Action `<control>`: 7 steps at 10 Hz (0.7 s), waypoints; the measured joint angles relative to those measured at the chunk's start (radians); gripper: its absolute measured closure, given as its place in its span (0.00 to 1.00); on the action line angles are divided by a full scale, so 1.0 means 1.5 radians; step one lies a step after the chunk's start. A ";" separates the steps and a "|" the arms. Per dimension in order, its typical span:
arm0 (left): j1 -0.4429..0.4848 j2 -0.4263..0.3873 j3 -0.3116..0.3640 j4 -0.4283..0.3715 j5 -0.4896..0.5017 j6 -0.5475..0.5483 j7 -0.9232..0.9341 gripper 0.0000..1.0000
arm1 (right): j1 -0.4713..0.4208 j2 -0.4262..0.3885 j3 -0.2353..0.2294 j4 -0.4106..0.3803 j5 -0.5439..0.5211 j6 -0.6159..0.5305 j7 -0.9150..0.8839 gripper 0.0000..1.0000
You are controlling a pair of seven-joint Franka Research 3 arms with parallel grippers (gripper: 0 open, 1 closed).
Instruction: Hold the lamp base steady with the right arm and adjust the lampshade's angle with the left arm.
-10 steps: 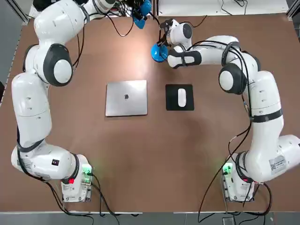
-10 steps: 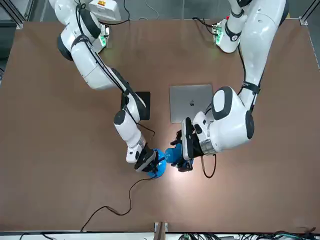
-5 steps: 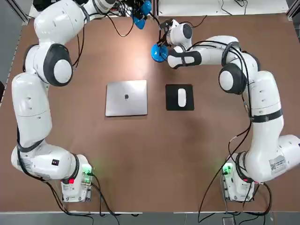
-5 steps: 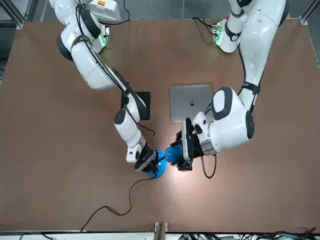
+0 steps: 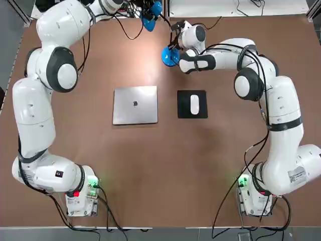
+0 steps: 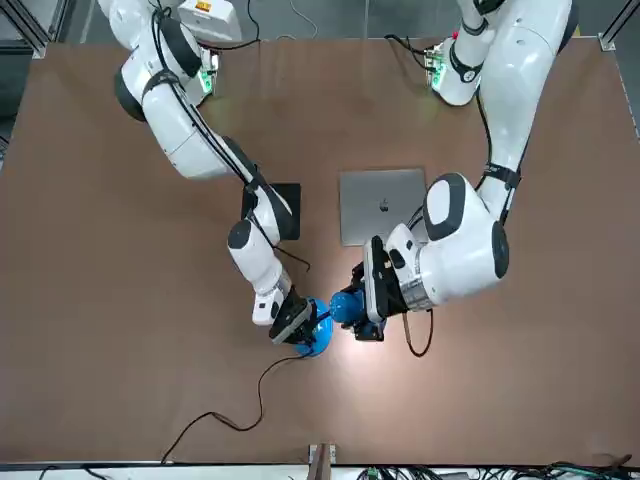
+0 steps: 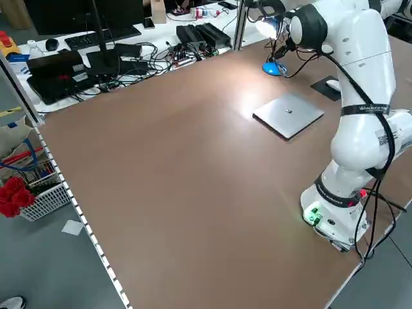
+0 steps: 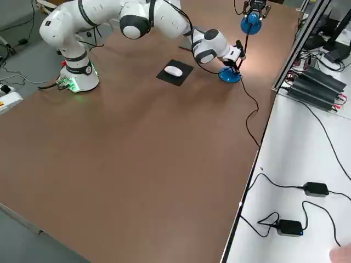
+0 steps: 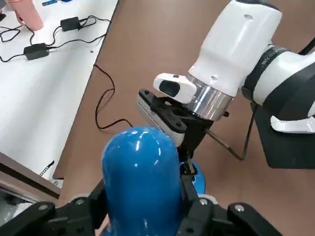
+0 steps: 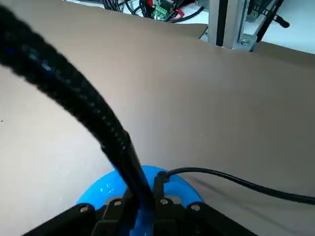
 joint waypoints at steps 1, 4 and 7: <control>0.000 0.000 0.000 0.000 0.000 0.000 -0.012 0.40 | 0.000 0.000 0.000 0.000 0.000 0.000 0.000 0.84; 0.000 0.000 0.000 0.000 0.000 0.000 -0.055 0.41 | 0.000 0.000 -0.001 -0.002 -0.001 0.005 0.000 0.84; -0.002 0.000 0.000 0.000 0.000 0.001 -0.121 0.42 | 0.000 0.000 -0.001 -0.002 -0.002 0.006 0.000 0.84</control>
